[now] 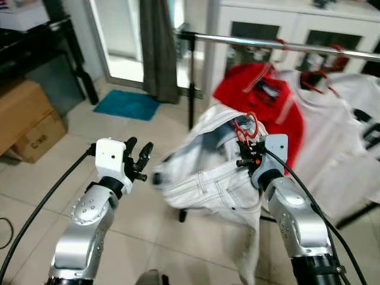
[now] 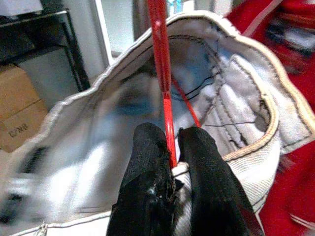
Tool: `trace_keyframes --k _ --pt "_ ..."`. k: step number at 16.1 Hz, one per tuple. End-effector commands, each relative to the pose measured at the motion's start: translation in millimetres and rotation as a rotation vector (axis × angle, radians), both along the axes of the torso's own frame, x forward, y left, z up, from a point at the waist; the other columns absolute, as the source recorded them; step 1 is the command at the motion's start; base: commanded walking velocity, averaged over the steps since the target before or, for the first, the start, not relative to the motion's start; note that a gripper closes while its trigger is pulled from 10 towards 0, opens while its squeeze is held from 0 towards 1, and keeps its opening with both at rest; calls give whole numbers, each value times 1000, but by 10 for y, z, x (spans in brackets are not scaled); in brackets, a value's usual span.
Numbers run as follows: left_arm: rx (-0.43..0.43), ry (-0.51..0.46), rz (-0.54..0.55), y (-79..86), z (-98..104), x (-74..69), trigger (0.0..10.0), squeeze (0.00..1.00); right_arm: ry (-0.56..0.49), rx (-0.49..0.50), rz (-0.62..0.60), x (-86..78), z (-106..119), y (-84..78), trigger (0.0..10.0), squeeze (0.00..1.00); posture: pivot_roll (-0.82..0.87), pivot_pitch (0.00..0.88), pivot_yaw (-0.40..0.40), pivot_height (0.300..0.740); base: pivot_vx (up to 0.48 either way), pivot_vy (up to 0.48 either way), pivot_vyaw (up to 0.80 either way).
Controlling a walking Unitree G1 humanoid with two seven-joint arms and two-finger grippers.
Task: Hang hanger
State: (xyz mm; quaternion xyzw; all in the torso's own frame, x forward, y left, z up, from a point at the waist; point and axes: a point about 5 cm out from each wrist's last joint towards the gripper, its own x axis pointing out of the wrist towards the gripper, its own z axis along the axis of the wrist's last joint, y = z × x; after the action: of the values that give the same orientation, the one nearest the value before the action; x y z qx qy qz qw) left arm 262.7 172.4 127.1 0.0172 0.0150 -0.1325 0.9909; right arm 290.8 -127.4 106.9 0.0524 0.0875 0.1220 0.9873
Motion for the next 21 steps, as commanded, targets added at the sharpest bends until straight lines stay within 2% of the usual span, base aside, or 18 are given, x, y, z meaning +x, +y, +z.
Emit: trace_keyframes --k 1,10,13,21 --pt "10 -7 5 22 25 4 10000 0 -75 19 26 36 164 75 10000 0 27 0 4 705 360 0 0" --pt "24 -11 -6 33 32 9 10000 0 -62 19 37 36 137 104 10000 0 34 0 7 705 362 0 0" --pt "29 -11 -9 32 30 9 10000 0 -60 21 39 37 134 108 10000 0 36 0 8 705 363 0 -577" --pt "39 -15 -20 28 39 19 10000 0 -87 -4 35 48 153 123 10000 0 39 0 12 705 363 0 0"
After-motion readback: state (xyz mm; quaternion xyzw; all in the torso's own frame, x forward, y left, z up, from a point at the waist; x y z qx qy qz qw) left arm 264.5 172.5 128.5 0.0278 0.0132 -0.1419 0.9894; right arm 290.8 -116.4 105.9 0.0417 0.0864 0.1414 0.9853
